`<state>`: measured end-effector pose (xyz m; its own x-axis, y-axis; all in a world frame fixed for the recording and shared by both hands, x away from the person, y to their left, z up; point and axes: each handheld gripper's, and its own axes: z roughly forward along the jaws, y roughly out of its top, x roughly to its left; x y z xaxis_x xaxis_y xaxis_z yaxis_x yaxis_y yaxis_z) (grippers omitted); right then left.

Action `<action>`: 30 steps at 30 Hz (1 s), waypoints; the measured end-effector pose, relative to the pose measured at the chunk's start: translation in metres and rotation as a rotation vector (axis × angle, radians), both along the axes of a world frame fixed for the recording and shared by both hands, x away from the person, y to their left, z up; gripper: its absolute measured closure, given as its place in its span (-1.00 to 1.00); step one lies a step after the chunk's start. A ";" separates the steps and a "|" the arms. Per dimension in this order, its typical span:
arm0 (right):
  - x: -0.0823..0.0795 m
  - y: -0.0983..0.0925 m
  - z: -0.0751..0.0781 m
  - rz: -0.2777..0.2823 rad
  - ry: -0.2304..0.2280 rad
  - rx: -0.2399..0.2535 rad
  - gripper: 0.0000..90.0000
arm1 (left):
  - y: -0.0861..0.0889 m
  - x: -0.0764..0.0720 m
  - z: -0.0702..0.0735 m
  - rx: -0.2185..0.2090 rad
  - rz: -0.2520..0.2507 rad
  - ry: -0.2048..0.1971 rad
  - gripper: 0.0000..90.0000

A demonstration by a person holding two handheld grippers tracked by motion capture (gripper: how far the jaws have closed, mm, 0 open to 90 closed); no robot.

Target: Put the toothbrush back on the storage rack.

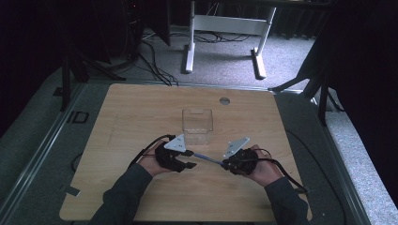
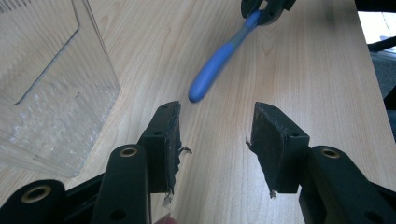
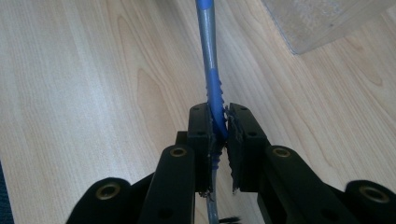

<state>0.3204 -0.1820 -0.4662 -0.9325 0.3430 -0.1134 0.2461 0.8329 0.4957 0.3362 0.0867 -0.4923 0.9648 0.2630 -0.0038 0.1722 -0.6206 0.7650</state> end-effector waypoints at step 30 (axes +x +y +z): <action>-0.004 0.006 -0.007 0.073 0.054 -0.011 0.78 | -0.023 0.000 -0.008 0.057 -0.092 0.039 0.47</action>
<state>0.3159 -0.1756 -0.4729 -0.9599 0.2727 -0.0657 0.2104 0.8550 0.4740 0.3359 0.0636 -0.4999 0.9842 0.1744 -0.0295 0.1417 -0.6775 0.7218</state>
